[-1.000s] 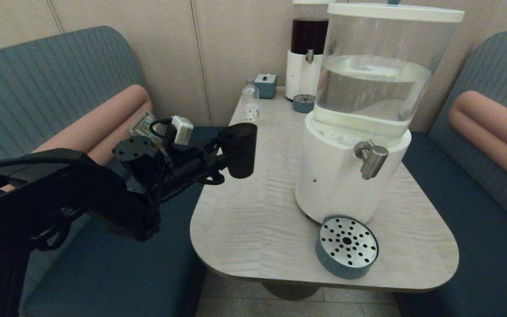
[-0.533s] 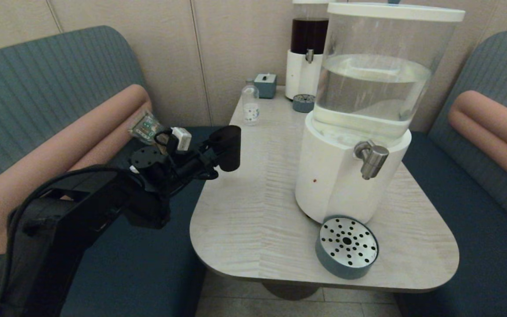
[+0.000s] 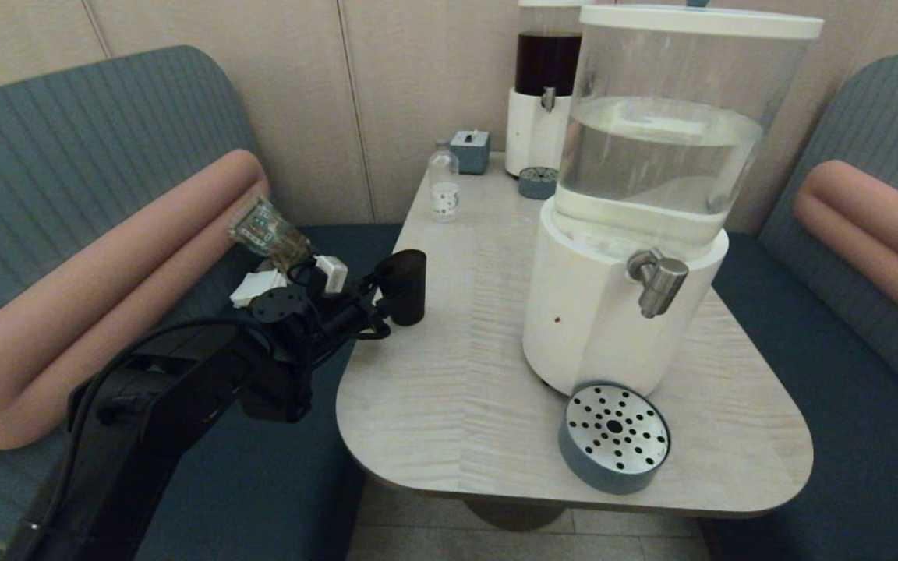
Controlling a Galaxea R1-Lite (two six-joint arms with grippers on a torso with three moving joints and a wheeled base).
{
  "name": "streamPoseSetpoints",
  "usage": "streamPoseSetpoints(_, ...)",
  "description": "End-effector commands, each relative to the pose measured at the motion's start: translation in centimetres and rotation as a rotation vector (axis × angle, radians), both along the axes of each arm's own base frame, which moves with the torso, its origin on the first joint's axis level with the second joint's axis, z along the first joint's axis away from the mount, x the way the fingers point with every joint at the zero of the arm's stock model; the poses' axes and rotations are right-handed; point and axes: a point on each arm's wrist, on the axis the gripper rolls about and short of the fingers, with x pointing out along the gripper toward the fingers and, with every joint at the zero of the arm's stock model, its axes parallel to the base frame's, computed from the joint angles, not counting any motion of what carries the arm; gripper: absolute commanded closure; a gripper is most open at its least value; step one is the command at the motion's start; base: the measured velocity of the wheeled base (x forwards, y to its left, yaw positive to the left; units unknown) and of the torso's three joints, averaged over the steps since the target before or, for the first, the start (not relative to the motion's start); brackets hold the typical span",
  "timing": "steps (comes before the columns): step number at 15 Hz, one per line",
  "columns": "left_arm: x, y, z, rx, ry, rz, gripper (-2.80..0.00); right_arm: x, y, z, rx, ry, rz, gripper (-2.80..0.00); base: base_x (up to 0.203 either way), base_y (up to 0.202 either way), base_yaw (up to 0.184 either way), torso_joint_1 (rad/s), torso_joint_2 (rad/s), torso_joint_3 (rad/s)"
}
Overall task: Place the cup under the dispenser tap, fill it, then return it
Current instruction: Place the cup next to the water dispenser
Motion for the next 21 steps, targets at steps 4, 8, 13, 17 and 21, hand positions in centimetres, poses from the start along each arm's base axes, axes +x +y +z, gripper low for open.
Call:
streamPoseSetpoints(4,0.0,0.0,-0.3,0.001,0.0,0.007,-2.8,0.1,0.0,-0.4,-0.001,0.012,0.001,0.0,0.0,0.0,0.0,0.0,0.0,0.0)
streamPoseSetpoints(8,-0.4,0.0,0.0,0.006,0.011,0.01,-2.8,0.1,0.0,-0.4,-0.001,0.012,0.001,0.0,0.0,0.0,0.0,0.0,0.0,0.0)
streamPoseSetpoints(13,-2.5,0.4,-0.2,0.036,0.085,0.019,-2.8,0.1,0.0,-0.4,-0.001,0.012,0.001,0.0,0.0,0.0,0.0,0.0,0.0,0.0)
streamPoseSetpoints(17,-6.4,0.9,1.2,0.061,0.178,0.021,-2.8,0.1,0.0,-0.4,-0.001,0.012,0.001,0.0,0.0,0.0,0.0,0.0,0.0,0.0)
streamPoseSetpoints(21,-12.2,1.7,3.8,0.081,0.258,0.027,0.0,0.1,0.0,-0.4,-0.001,0.012,0.001,0.0,0.0,0.0,0.0,0.0,0.0,0.0)
